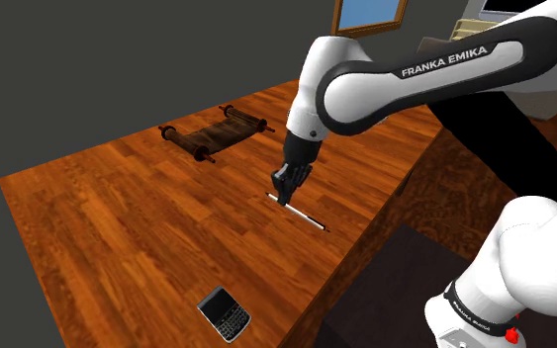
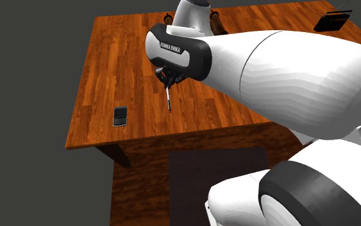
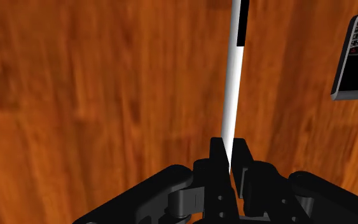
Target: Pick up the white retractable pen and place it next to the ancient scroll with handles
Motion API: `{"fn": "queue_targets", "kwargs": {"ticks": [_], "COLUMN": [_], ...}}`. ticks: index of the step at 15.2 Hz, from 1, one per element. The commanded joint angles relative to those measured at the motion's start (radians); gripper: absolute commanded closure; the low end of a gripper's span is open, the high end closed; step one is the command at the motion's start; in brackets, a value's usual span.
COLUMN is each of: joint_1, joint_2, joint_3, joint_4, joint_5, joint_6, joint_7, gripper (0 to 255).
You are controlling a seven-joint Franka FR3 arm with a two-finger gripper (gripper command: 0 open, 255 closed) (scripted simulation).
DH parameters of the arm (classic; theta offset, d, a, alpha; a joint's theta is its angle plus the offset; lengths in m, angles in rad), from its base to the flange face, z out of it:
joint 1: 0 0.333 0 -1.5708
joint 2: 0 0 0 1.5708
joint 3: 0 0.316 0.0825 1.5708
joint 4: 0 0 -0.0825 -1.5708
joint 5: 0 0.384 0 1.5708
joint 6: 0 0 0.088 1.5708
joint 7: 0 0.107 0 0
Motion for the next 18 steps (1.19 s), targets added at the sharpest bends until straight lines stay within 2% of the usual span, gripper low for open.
{"fn": "queue_targets", "kwargs": {"ticks": [1,3,8,18], "joint_1": [-0.002,-0.003,-0.034,-0.069], "joint_2": [-0.01,-0.015,0.168,0.546], "joint_3": [-0.002,-0.004,-0.026,-0.062], "joint_4": [0.018,0.03,0.215,0.685], "joint_5": [-0.005,-0.008,-0.049,-0.124], "joint_6": [-0.028,-0.045,-0.056,-0.162], "joint_7": [0.007,0.011,-0.014,-0.033], "gripper": [255,255,255,255]}}
